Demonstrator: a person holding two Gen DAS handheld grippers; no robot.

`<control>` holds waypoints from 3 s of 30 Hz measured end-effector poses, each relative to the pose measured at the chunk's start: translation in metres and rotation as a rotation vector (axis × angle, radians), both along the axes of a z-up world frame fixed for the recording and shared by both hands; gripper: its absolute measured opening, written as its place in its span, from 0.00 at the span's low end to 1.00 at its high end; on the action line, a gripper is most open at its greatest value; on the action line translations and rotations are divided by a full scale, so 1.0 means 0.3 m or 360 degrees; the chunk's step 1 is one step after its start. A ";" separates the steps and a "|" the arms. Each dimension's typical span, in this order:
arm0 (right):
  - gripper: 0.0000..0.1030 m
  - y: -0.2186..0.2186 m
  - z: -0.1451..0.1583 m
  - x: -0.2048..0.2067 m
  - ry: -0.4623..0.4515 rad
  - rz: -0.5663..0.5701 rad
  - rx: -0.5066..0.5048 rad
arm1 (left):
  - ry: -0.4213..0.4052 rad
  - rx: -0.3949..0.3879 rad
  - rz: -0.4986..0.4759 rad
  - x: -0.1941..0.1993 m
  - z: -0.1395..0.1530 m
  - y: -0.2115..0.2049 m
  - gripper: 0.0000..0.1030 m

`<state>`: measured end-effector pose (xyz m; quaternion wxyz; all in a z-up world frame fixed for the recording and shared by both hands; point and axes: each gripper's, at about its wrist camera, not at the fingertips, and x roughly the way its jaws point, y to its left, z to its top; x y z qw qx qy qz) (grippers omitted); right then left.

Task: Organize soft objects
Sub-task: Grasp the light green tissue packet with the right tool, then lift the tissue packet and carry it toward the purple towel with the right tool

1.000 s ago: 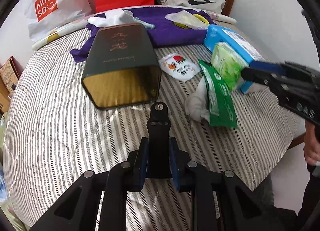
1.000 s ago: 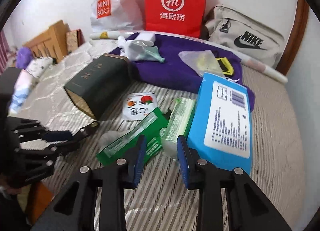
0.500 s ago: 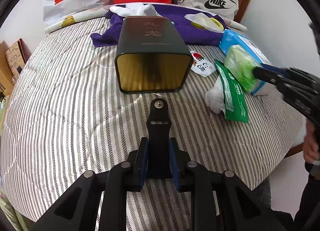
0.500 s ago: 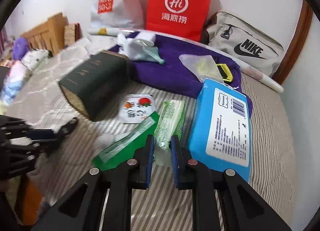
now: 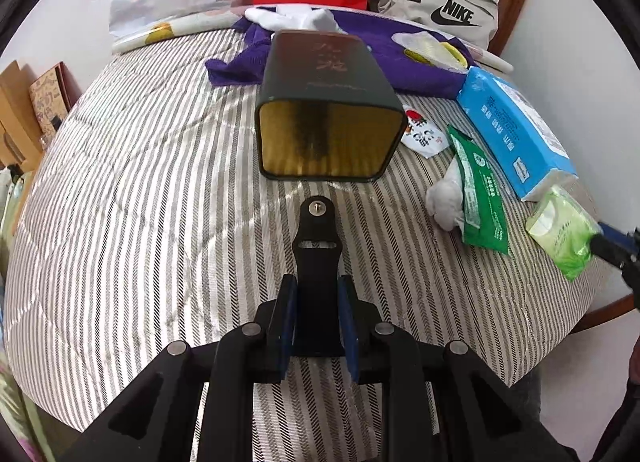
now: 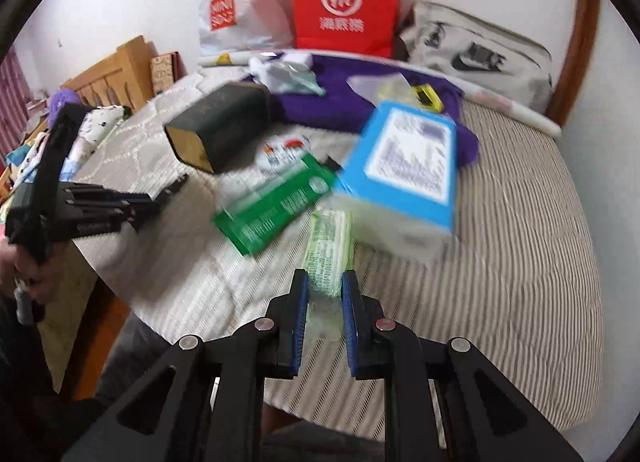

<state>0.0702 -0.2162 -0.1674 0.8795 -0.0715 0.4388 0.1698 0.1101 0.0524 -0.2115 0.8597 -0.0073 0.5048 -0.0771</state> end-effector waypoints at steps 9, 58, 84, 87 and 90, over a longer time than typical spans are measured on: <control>0.43 -0.022 -0.077 0.016 0.0041 -0.0021 0.0075 | 0.0001 0.0012 0.0011 -0.006 0.003 -0.004 0.20; 0.17 -0.122 0.114 0.022 -0.0073 -0.0178 0.0197 | -0.0304 -0.0091 -0.0007 -0.058 0.356 -0.075 0.19; 0.17 -0.105 0.275 0.347 -0.0099 -0.0177 0.0266 | -0.0330 -0.0136 0.0063 0.184 0.435 -0.021 0.19; 0.17 -0.103 0.278 0.415 -0.0093 -0.0180 0.0263 | -0.0326 -0.0139 0.0065 0.234 0.438 -0.017 0.19; 0.17 -0.103 0.279 0.468 -0.0093 -0.0185 0.0264 | -0.0319 -0.0162 0.0059 0.281 0.439 -0.015 0.19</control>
